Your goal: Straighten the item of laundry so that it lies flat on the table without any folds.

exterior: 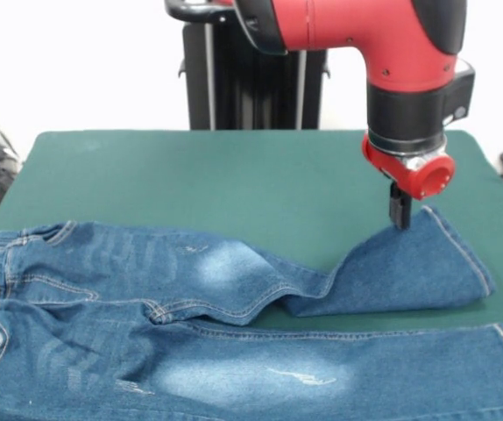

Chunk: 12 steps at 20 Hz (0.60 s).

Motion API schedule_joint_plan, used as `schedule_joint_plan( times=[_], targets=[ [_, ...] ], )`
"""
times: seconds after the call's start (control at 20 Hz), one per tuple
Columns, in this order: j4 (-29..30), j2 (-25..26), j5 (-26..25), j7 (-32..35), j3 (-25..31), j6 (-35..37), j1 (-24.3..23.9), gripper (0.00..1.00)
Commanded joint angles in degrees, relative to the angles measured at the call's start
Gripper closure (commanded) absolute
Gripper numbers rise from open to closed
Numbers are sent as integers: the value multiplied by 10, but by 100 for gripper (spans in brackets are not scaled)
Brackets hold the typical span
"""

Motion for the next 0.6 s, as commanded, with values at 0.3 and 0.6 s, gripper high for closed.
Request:
schedule_joint_plan(
  times=[0.3, 0.6],
  targets=[
    [27, 12, 21, 9, 36, 29, -9, 100],
    [64, -10, 24, 16, 43, 12, -14, 100]
  ],
)
